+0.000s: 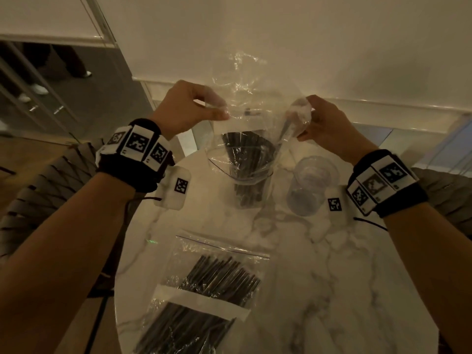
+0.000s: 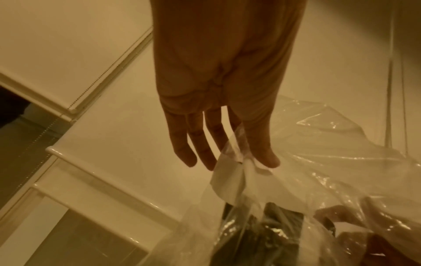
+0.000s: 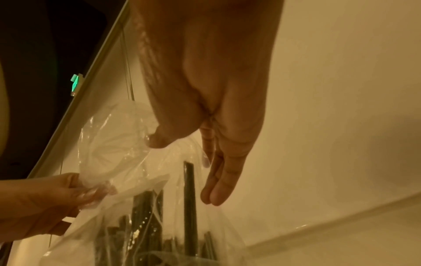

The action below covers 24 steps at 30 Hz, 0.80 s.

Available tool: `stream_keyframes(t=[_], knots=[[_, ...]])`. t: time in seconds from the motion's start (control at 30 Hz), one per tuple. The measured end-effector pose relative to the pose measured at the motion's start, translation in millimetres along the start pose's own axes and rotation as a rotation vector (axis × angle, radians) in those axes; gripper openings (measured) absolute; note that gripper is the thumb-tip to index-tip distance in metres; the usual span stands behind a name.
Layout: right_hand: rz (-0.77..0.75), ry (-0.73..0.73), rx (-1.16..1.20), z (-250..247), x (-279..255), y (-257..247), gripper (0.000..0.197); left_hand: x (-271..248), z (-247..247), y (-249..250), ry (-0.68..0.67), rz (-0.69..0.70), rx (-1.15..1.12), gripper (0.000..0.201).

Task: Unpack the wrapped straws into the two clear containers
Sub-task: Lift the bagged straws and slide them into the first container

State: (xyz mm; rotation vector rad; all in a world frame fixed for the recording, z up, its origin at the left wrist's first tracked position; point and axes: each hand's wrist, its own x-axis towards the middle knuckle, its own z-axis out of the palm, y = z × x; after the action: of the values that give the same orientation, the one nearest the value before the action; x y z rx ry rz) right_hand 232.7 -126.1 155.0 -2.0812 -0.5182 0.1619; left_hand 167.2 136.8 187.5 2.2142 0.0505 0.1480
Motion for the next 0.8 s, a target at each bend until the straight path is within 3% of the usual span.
stream_keyframes(t=[0.17,0.27,0.37,0.5,0.57,0.63,0.7,0.8], knots=[[-0.021,-0.038,-0.014,-7,-2,-8,0.050,-6,-14,9,-0.091,-0.044,0.031,0.039],[-0.027,-0.082,-0.096,-16,-2,-17,0.072,-11,-25,18,-0.055,0.001,0.016,0.038],[-0.062,-0.136,-0.169,-21,-1,-25,0.073,-13,-31,28,-0.036,0.014,0.018,0.046],[-0.078,-0.134,-0.190,-25,-3,-31,0.084,-14,-37,33,-0.170,-0.005,0.101,0.031],[-0.084,-0.159,-0.231,-27,-5,-34,0.087,-15,-38,33,-0.151,0.020,0.102,0.028],[-0.098,-0.133,-0.249,-27,-7,-34,0.067,-16,-40,32,-0.041,0.043,0.064,0.021],[-0.158,0.023,-0.193,-27,-8,-38,0.027,-19,-41,32,0.087,0.084,0.008,0.014],[-0.278,0.327,-0.210,-27,-7,-47,0.025,-15,-44,33,0.236,0.176,-0.074,0.008]])
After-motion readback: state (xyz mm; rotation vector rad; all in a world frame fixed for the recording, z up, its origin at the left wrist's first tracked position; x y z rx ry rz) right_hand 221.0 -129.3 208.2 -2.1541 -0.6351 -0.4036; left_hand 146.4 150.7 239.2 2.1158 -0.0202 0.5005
